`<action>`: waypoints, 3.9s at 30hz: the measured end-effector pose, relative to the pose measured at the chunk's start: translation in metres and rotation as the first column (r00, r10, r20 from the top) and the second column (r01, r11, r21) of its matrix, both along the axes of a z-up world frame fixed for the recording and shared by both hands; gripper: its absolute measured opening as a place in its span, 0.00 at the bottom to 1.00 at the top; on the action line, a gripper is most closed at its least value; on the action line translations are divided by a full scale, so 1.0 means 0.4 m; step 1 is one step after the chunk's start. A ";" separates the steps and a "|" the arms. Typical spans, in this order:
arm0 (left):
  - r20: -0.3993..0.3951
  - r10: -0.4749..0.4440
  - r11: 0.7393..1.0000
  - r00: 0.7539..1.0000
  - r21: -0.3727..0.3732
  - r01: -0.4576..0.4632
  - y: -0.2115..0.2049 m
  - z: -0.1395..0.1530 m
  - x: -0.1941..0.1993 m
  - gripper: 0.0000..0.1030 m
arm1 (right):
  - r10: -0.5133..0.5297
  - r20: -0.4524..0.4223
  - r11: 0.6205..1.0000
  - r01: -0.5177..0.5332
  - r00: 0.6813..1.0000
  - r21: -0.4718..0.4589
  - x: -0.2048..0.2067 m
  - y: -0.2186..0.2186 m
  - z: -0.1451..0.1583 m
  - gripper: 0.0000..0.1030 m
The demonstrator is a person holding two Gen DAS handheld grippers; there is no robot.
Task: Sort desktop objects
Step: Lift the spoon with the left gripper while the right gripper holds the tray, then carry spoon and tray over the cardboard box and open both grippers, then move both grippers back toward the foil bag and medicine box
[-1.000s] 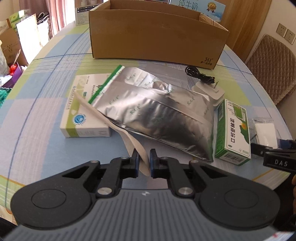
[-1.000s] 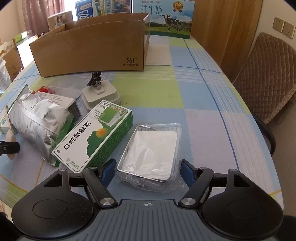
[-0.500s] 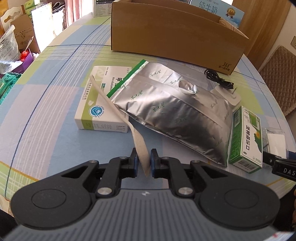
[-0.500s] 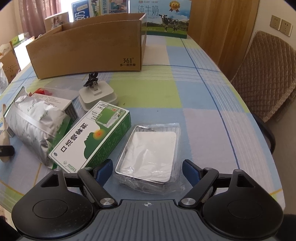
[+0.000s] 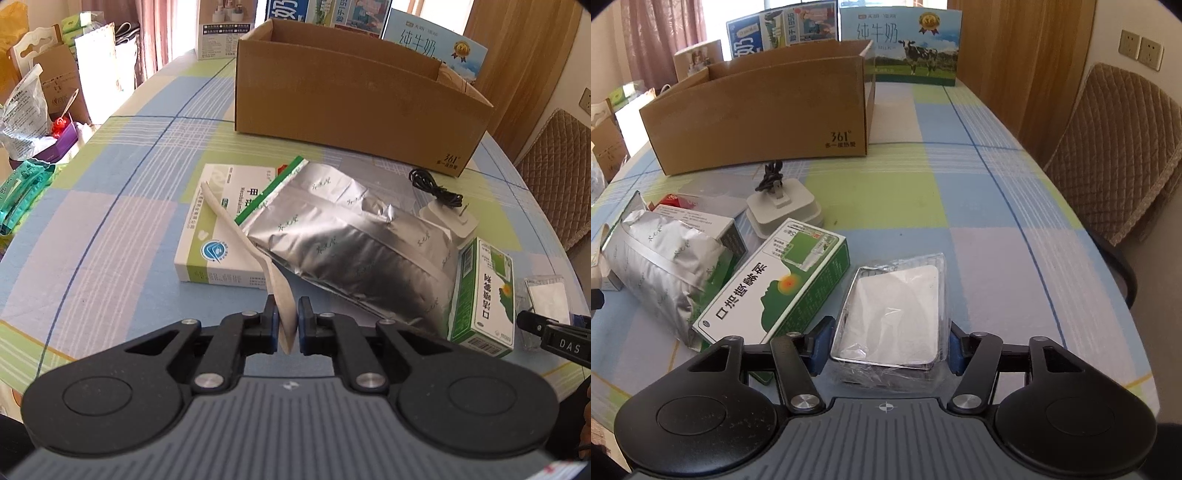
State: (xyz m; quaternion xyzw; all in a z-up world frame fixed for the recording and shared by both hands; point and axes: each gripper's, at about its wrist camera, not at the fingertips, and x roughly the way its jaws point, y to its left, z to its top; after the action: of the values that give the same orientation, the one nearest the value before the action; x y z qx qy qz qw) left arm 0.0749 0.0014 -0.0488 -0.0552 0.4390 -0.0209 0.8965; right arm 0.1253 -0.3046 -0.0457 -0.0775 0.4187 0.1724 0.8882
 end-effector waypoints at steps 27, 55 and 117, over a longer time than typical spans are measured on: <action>0.147 0.016 1.000 0.989 -0.005 -0.015 0.016 0.135 -0.039 0.03 | 0.052 0.101 0.996 -0.059 0.994 0.065 -0.039 0.017 0.108 0.54; 0.309 -0.160 0.987 0.937 0.044 0.154 -0.057 0.305 0.178 0.03 | 0.141 0.271 0.967 -0.190 0.952 0.168 0.155 0.181 0.298 0.54; 0.254 -0.024 0.996 0.967 -0.078 0.045 0.089 0.259 0.256 0.68 | 0.117 0.239 0.946 -0.182 0.964 0.269 0.313 0.205 0.334 0.88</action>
State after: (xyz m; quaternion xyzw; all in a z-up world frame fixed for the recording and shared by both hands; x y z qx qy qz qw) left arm 0.1771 0.0369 0.0548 -0.0816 0.3210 -0.0617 0.9415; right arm 0.2506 -0.2224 0.0879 0.0028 0.2811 0.2891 0.9151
